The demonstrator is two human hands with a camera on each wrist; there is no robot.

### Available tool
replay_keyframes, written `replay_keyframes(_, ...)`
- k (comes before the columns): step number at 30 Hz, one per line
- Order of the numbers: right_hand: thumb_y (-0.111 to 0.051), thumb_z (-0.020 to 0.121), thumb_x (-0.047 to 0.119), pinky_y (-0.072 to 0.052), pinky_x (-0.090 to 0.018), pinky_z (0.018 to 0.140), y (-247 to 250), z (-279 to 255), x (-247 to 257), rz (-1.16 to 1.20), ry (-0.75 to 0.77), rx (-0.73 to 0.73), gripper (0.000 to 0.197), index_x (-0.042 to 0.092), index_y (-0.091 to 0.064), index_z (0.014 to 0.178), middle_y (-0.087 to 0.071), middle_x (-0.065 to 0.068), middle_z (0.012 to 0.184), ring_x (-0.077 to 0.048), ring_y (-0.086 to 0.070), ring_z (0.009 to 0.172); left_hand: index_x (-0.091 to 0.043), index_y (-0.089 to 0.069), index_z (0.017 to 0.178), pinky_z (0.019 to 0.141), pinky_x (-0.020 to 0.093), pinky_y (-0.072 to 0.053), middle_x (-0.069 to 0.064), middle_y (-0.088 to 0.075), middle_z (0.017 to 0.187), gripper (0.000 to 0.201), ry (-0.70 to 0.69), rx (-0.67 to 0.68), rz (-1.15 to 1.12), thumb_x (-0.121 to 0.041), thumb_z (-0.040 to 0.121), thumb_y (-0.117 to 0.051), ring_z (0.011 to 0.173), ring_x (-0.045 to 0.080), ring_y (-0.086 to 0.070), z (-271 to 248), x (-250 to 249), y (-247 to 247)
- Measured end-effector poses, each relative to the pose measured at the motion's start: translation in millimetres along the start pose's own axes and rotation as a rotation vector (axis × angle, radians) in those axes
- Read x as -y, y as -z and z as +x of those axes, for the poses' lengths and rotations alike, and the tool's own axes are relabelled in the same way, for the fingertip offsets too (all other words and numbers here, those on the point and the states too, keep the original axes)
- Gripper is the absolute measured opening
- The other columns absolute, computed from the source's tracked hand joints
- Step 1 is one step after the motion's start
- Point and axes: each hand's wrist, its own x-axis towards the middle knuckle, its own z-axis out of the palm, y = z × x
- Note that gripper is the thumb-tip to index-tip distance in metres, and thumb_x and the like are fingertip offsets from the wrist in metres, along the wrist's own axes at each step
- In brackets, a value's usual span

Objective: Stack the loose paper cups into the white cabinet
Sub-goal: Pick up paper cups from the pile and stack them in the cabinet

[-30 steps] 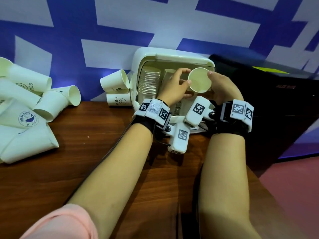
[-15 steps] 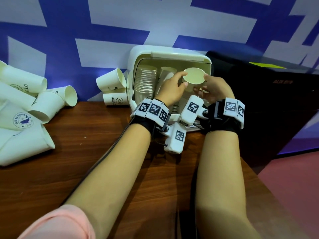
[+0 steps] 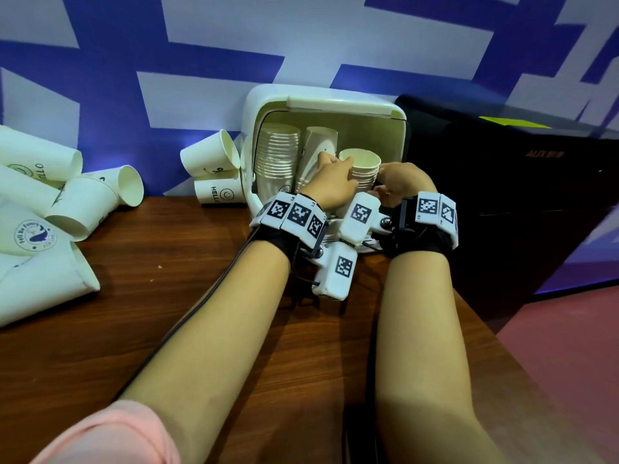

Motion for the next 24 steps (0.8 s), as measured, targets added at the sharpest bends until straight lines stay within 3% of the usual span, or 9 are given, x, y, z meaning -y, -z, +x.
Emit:
replay_keyframes(5,-0.047,0.101,0.032,-0.053,-0.028,0.057,-4.5,-12.7,12.7,0.084,-0.029,-0.024,0.028,0.005,-0.055,0.099,-0.064,-0.016,0.089,-0.023,-0.063,0.068,-0.006,-0.019,0.152,0.112,0.021,-0.018,0.012,-0.022,0.138,0.063,-0.013,0.044,0.04,-0.024,0.099,-0.049,0.13,0.022,-0.032,-0.7,-0.7,0.6)
replay_keyframes(9,-0.047,0.102,0.021,-0.049,-0.021,0.044,-6.3,-14.9,12.6,-0.016,-0.036,-0.02,0.02,0.003,-0.055,0.105,-0.061,-0.013,0.079,-0.017,-0.061,0.052,-0.008,-0.019,0.152,0.107,0.019,-0.023,0.011,-0.022,0.137,0.068,-0.04,0.061,0.048,-0.03,0.097,-0.052,0.119,0.02,-0.038,-5.2,-3.7,1.9)
replay_keyframes(10,-0.047,0.102,0.02,-0.052,-0.022,0.05,-7.3,-14.4,13.0,-0.033,-0.043,-0.028,0.021,0.002,-0.056,0.103,-0.06,-0.013,0.075,-0.017,-0.061,0.052,-0.008,-0.019,0.152,0.106,0.019,-0.023,0.011,-0.021,0.137,0.067,-0.042,0.062,0.057,-0.03,0.097,-0.051,0.115,0.019,-0.038,-6.3,-3.7,2.3)
replay_keyframes(12,-0.048,0.101,0.025,-0.057,-0.031,0.077,-8.2,-10.5,9.6,-0.015,-0.052,-0.06,0.028,0.0,-0.056,0.09,-0.06,-0.015,0.073,-0.022,-0.062,0.064,-0.009,-0.019,0.152,0.106,0.019,-0.023,0.011,-0.021,0.137,0.066,-0.047,0.064,0.059,-0.028,0.097,-0.052,0.112,0.018,-0.037,-7.3,-2.6,2.2)
replay_keyframes(14,-0.049,0.101,0.027,-0.053,-0.036,0.09,-9.3,-9.8,7.3,0.027,-0.045,-0.068,0.03,0.003,-0.053,0.083,-0.06,-0.015,0.074,-0.025,-0.061,0.069,-0.009,-0.019,0.152,0.109,0.02,-0.023,0.012,-0.02,0.138,0.065,-0.046,0.06,0.049,-0.024,0.097,-0.052,0.12,0.021,-0.037,-8.0,-1.0,1.2)
replay_keyframes(16,-0.05,0.1,0.023,-0.054,-0.033,0.086,-9.7,-11.1,7.3,0.038,-0.036,-0.068,0.028,0.0,-0.055,0.086,-0.059,-0.014,0.072,-0.023,-0.059,0.063,-0.008,-0.021,0.151,0.109,0.021,-0.023,0.012,-0.022,0.138,0.062,-0.044,0.055,0.031,-0.023,0.098,-0.05,0.125,0.022,-0.036,-9.3,-0.8,1.0)
replay_keyframes(19,-0.049,0.101,0.018,-0.053,-0.025,0.06,-10.5,-13.8,8.6,0.026,-0.019,-0.063,0.023,0.001,-0.054,0.086,-0.059,-0.013,0.075,-0.019,-0.058,0.06,-0.007,-0.027,0.147,0.108,0.022,-0.028,0.012,-0.025,0.137,0.055,-0.033,0.047,-0.025,-0.024,0.099,-0.047,0.123,0.022,-0.039,-10.8,-3.1,2.4)
replay_keyframes(20,-0.048,0.101,0.018,-0.051,-0.025,0.057,-11.0,-14.4,8.7,0.018,-0.018,-0.067,0.024,0.002,-0.053,0.084,-0.059,-0.013,0.075,-0.019,-0.057,0.058,-0.006,-0.028,0.146,0.109,0.024,-0.029,0.012,-0.025,0.137,0.054,-0.032,0.045,-0.045,-0.024,0.099,-0.048,0.124,0.023,-0.039,-12.0,-3.9,3.0)
replay_keyframes(24,-0.047,0.102,0.02,-0.049,-0.025,0.06,-11.9,-14.9,9.2,0.026,-0.012,-0.082,0.029,-0.002,-0.055,0.084,-0.061,-0.016,0.073,-0.021,-0.058,0.058,-0.007,-0.03,0.147,0.107,0.02,-0.027,0.013,-0.025,0.141,0.057,-0.044,0.059,-0.036,-0.02,0.097,-0.052,0.126,0.024,-0.039,-14.0,-5.5,4.6)
